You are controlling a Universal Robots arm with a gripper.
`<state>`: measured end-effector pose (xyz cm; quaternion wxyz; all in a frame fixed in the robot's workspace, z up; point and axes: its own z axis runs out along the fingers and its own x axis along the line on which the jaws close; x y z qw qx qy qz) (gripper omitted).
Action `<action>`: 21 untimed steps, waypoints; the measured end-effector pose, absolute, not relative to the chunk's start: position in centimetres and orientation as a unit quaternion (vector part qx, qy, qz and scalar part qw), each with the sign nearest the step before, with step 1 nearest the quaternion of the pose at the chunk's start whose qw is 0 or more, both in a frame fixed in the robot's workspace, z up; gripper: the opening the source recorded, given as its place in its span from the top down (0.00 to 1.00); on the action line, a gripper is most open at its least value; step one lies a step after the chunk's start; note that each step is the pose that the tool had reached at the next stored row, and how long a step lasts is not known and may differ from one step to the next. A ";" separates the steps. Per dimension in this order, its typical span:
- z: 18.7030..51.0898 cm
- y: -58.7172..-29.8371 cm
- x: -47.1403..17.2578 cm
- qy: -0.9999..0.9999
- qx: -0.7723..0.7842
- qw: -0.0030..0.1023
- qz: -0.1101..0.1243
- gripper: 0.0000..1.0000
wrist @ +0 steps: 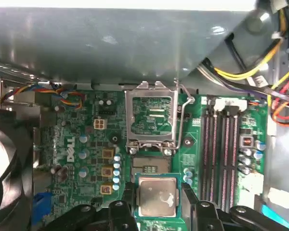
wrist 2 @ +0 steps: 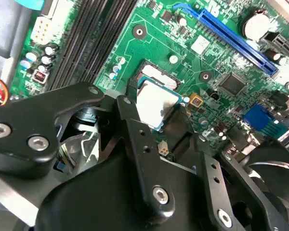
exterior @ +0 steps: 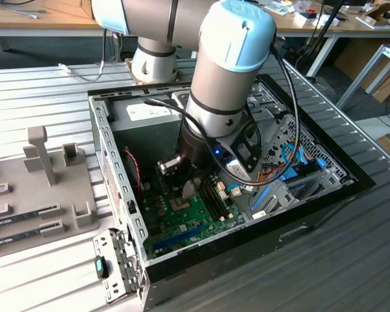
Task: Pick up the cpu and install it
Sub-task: 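Place the cpu into insertion slot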
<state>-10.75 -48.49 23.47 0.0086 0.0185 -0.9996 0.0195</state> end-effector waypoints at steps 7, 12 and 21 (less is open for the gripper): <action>20.4 -48.5 -11.1 -1.000 -0.011 0.009 0.021 0.53; 20.0 -48.5 -11.1 -1.000 -0.011 0.009 0.021 0.53; 19.7 -48.5 -11.1 -1.000 -0.007 0.009 0.022 0.53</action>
